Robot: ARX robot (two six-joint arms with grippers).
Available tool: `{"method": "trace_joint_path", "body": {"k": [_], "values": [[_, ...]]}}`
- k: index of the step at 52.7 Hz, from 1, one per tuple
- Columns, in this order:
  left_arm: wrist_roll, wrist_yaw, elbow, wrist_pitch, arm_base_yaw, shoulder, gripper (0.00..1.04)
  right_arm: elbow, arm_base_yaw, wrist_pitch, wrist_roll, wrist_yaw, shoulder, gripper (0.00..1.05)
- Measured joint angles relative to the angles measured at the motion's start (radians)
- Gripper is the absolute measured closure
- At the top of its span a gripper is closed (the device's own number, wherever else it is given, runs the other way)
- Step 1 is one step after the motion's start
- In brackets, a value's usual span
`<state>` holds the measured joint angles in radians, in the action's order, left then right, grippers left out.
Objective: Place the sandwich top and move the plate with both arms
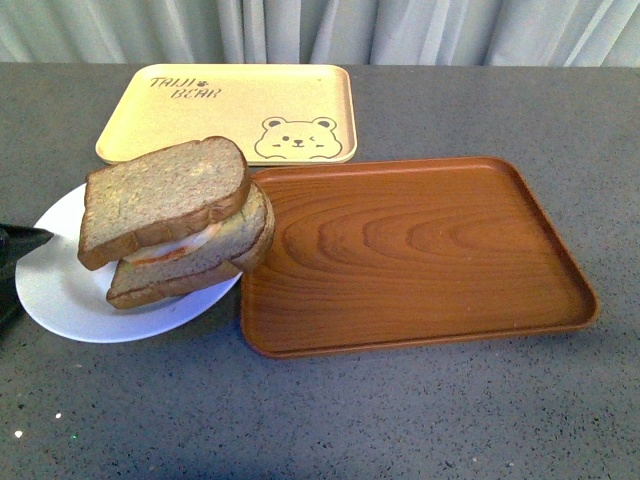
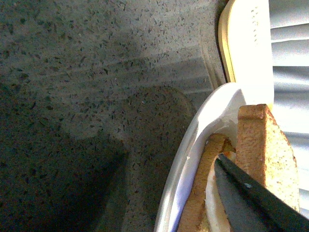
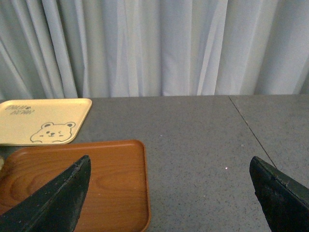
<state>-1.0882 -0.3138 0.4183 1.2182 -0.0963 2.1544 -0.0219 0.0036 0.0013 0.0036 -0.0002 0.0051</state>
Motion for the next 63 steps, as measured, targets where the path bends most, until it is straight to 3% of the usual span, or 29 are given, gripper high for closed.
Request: {"method": "trace_joint_path", "body": {"k": [7, 16, 41, 63], "values": [[-0.002, 0.0, -0.002, 0.01, 0.002, 0.006, 0.81, 0.0, 0.0, 0.0, 0.0, 0.0, 0.0, 0.09], [-0.023, -0.026, -0.005, 0.024, 0.002, 0.008, 1.02, 0.0, 0.0, 0.0, 0.0, 0.0, 0.0, 0.09], [-0.061, -0.105, -0.007, 0.019, -0.001, -0.098, 1.02, 0.0, 0.0, 0.0, 0.0, 0.0, 0.0, 0.09], [-0.089, -0.132, 0.224, -0.102, 0.008, -0.146, 1.02, 0.0, 0.0, 0.0, 0.0, 0.0, 0.0, 0.09]]}}
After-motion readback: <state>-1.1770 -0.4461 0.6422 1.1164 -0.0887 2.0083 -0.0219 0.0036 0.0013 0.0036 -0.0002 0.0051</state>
